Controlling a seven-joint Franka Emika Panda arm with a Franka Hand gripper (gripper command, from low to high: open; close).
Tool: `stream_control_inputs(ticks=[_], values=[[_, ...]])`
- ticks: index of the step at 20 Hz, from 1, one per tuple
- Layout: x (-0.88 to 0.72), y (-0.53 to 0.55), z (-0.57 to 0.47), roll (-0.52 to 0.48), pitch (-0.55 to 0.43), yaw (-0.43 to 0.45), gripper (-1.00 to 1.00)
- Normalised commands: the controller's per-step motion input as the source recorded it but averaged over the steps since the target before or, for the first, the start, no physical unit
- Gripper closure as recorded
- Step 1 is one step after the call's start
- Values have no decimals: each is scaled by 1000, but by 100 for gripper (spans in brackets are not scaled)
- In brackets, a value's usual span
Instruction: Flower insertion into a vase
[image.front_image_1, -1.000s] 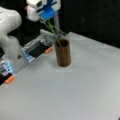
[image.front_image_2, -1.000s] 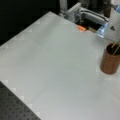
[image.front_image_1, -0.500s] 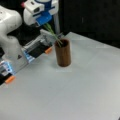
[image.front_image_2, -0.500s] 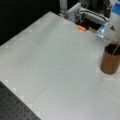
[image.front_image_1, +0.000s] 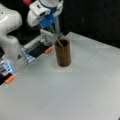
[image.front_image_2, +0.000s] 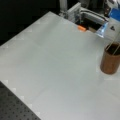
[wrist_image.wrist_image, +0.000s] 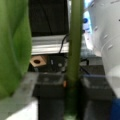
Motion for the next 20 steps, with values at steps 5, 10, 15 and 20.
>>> stream_control_inputs(ticks=[5, 10, 15, 20], values=[[181, -90, 106, -169, 312, 79, 100], [222, -62, 82, -145, 278, 69, 100], [244, -9, 92, -141, 299, 67, 100], [284, 38, 89, -152, 336, 74, 100]])
